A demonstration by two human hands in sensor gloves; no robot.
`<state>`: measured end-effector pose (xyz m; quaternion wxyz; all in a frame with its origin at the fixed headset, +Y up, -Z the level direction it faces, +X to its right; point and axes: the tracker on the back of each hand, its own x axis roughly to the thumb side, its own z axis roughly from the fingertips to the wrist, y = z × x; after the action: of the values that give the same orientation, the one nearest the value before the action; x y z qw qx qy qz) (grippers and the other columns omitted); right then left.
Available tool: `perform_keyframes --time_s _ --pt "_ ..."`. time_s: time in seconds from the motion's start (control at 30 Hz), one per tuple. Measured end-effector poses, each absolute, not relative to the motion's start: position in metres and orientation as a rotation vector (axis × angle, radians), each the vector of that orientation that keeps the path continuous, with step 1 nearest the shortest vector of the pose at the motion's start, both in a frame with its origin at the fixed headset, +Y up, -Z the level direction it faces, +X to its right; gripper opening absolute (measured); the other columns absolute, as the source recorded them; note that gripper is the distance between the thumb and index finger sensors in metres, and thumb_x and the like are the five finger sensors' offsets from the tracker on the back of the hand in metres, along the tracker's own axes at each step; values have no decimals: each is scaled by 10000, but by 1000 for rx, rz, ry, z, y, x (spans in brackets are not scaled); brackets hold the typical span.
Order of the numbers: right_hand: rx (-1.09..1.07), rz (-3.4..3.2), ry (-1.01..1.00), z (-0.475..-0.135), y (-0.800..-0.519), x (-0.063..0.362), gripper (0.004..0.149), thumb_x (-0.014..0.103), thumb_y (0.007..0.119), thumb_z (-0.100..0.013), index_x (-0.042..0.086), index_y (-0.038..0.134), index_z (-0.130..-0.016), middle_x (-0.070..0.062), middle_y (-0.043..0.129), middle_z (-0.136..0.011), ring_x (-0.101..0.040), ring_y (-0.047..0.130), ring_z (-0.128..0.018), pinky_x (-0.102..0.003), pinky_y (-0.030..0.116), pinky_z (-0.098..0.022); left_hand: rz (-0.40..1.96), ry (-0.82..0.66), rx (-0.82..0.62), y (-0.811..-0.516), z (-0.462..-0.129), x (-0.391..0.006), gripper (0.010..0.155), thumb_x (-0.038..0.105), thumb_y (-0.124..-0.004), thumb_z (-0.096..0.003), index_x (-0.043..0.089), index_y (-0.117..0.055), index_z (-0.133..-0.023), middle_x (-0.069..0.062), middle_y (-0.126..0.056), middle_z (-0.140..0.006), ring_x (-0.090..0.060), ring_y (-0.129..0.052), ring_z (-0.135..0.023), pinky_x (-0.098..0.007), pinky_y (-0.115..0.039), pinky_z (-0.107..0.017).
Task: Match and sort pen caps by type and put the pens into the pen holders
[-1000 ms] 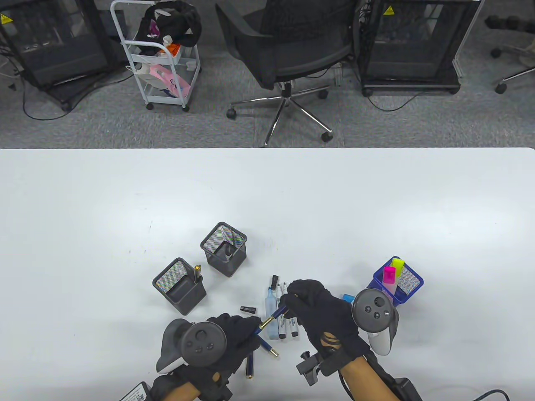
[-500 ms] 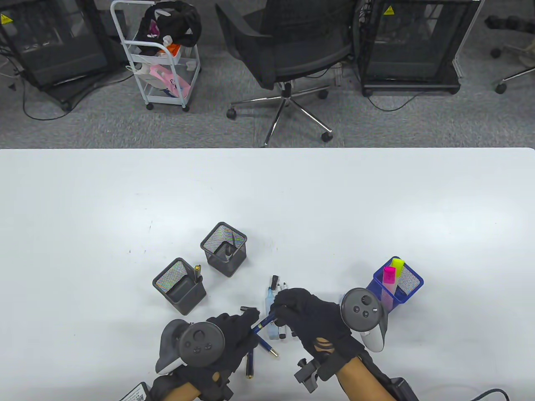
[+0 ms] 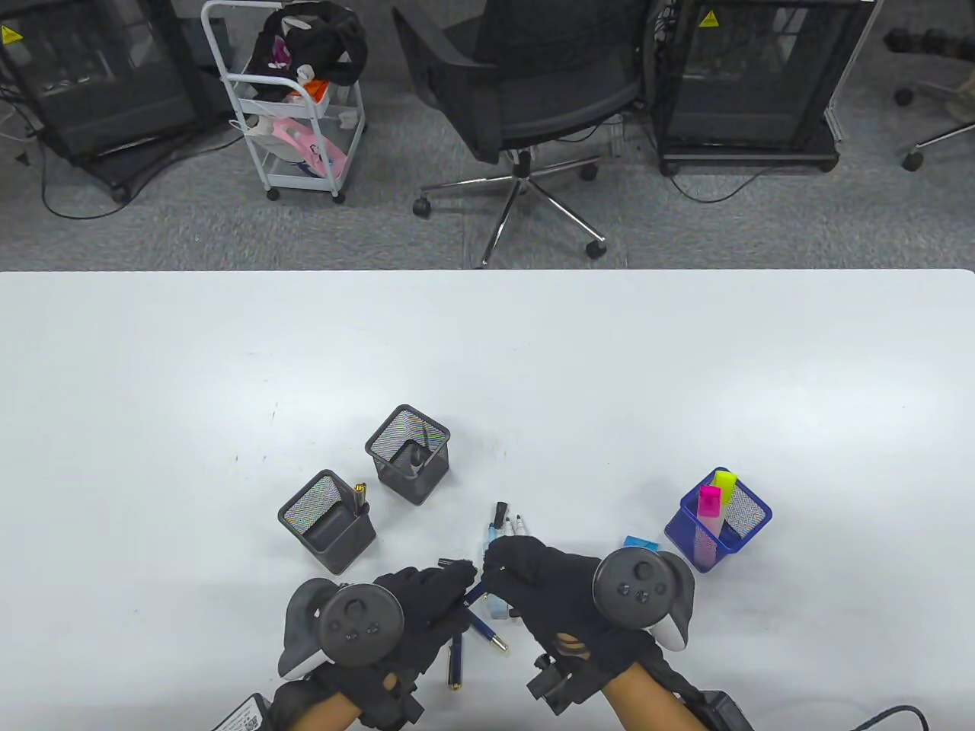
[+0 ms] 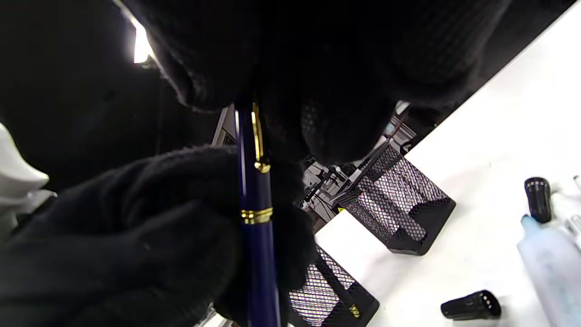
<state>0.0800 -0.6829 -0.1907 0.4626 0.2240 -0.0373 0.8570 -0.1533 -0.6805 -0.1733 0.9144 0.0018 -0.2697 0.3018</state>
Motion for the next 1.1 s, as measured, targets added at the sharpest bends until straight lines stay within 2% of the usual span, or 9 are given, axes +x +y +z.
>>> perform_keyframes --time_s 0.3,0.4,0.57,0.63,0.73,0.83,0.93,1.0,1.1 --pt "598 2130 -217 -179 -676 69 477 369 922 -403 125 823 -801 -119 1074 -606 -289 1114 -445 -357 953 -309 691 -570 77 -676 -170 -151 554 267 -972 -404 46 -859 -899 -187 -1045 -758 -319 -1089 -468 -572 -873 -393" --pt "598 2116 -203 -178 -676 68 496 373 919 -405 105 808 -808 -120 1069 -612 -285 1117 -451 -353 956 -308 698 -573 80 -676 -170 -152 556 264 -979 -401 40 -856 -894 -183 -1047 -742 -310 -1089 -450 -569 -875 -389" --pt "565 2079 -238 -181 -674 76 526 413 864 -439 103 764 -853 -115 1044 -666 -288 1103 -501 -356 950 -338 685 -604 104 -666 -171 -157 643 263 -962 -418 29 -753 -979 -201 -1021 -763 -301 -1053 -440 -577 -856 -399" --pt "525 2079 -257 -184 -675 86 529 422 850 -449 106 755 -863 -115 1038 -675 -288 1100 -509 -355 949 -346 721 -597 129 -656 -174 -170 725 262 -948 -423 52 -648 -1048 -200 -999 -782 -300 -1037 -443 -575 -848 -404" --pt "467 2059 -246 -189 -678 97 531 432 842 -455 108 752 -868 -115 1035 -680 -287 1097 -516 -358 946 -352 832 -531 219 -635 -182 -208 752 247 -929 -429 119 -583 -1084 -187 -958 -815 -295 -1022 -450 -566 -847 -405" --pt "423 2012 -211 -193 -682 101 536 436 837 -461 107 748 -874 -120 1031 -686 -295 1092 -521 -365 942 -358 969 -404 327 -621 -190 -257 666 235 -928 -437 174 -665 -1046 -182 -942 -837 -304 -1021 -454 -567 -843 -409" --pt "428 2031 -202 -195 -684 101 536 444 832 -464 108 749 -874 -119 1032 -686 -295 1092 -522 -364 943 -359 1013 -288 433 -615 -193 -289 598 225 -926 -443 200 -701 -996 -164 -940 -852 -325 -1045 -466 -575 -847 -404" --pt "438 2038 -193 -195 -685 99 537 451 829 -465 110 752 -873 -120 1033 -685 -297 1092 -522 -365 942 -359 969 -245 478 -614 -193 -297 645 232 -929 -446 235 -647 -1026 -147 -956 -838 -322 -1074 -465 -572 -861 -402" --pt "450 2053 -191 -195 -685 99 536 454 827 -467 109 757 -871 -123 1034 -684 -298 1092 -521 -369 942 -358 892 -221 484 -618 -195 -297 788 231 -925 -456 335 -479 -1098 -156 -956 -834 -340 -1091 -485 -581 -861 -411"
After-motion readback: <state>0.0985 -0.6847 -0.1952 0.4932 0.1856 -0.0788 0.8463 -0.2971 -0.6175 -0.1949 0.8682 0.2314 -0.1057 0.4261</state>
